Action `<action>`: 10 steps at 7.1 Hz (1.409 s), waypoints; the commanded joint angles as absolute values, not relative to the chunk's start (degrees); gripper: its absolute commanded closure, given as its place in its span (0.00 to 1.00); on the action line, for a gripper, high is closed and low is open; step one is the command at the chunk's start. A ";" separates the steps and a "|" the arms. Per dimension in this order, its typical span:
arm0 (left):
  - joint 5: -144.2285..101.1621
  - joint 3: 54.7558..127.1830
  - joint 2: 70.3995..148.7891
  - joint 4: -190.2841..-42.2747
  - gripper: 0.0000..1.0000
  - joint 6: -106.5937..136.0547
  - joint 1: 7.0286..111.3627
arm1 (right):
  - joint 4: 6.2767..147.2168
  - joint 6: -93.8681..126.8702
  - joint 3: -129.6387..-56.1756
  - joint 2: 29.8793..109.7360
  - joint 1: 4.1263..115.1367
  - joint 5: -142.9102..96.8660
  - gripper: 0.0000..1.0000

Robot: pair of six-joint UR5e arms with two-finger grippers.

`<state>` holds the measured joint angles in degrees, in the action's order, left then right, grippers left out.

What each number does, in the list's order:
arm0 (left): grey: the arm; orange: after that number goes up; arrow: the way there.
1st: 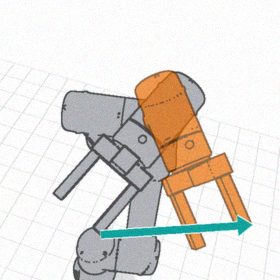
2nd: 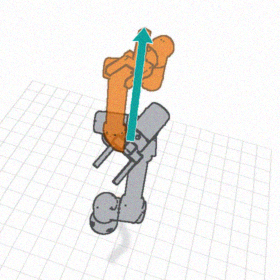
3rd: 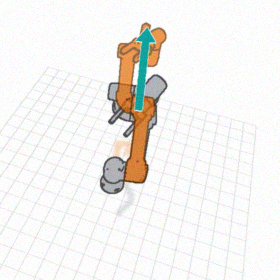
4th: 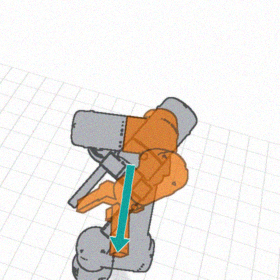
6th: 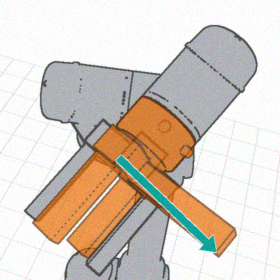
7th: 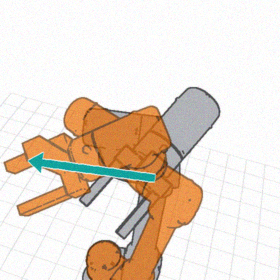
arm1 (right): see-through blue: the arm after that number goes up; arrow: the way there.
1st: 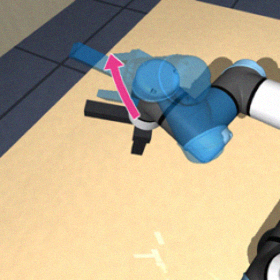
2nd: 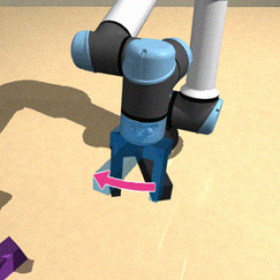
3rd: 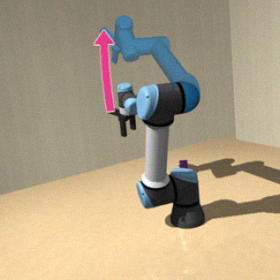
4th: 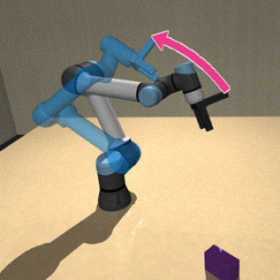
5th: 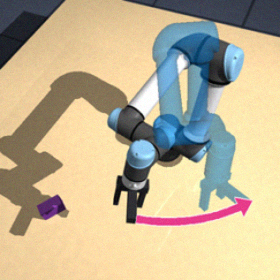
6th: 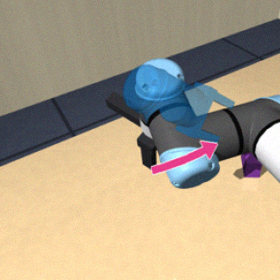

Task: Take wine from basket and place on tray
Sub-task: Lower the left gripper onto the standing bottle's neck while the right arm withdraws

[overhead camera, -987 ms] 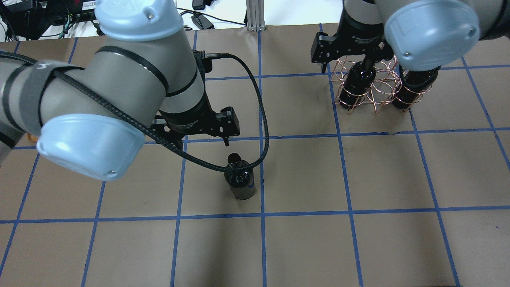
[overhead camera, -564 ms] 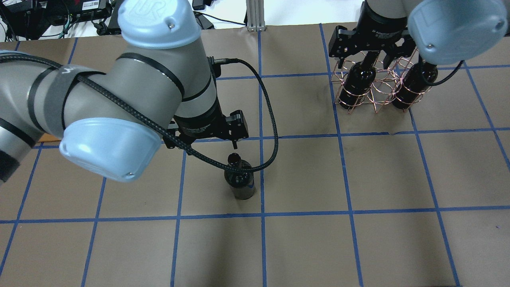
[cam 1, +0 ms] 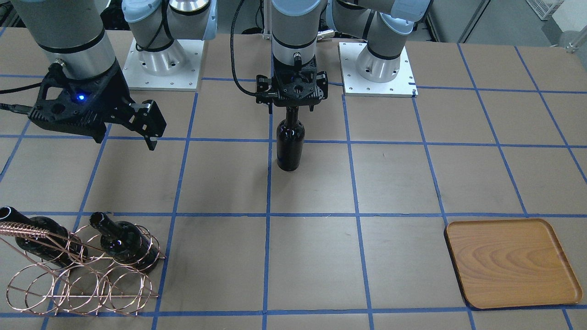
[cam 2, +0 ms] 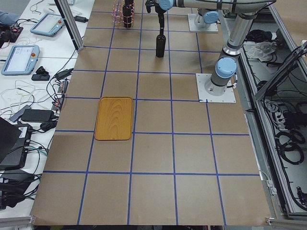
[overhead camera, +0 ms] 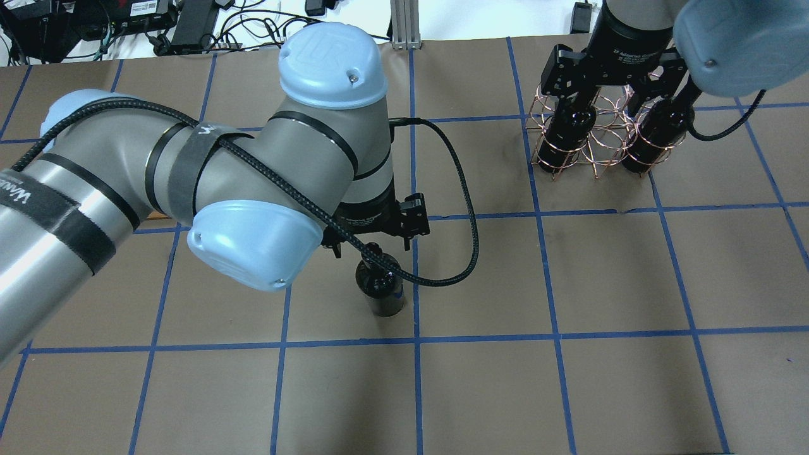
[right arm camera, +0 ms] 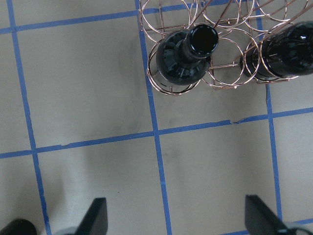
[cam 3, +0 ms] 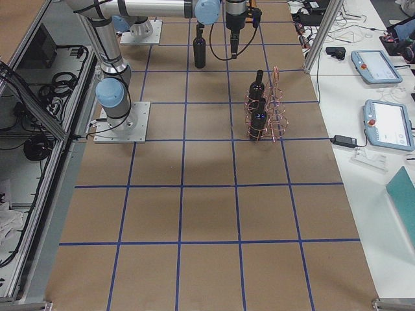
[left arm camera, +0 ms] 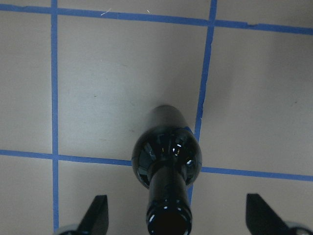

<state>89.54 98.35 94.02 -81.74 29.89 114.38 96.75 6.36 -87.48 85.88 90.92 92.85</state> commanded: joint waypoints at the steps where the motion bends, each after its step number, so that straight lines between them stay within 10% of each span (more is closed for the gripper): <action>1: 89.38 98.52 94.83 -81.82 0.02 29.88 114.35 | 97.38 3.52 -87.63 86.31 90.97 92.64 0.00; 4: 89.38 100.28 93.52 -81.83 0.03 29.53 114.35 | 97.56 3.52 -87.63 86.22 90.88 93.43 0.00; 6: 89.47 100.28 93.87 -81.91 0.54 28.14 114.35 | 97.99 3.60 -87.63 86.22 90.88 93.52 0.00; 10: 89.56 99.85 93.96 -81.65 0.70 27.69 114.08 | 98.17 3.60 -87.71 86.22 90.88 93.60 0.00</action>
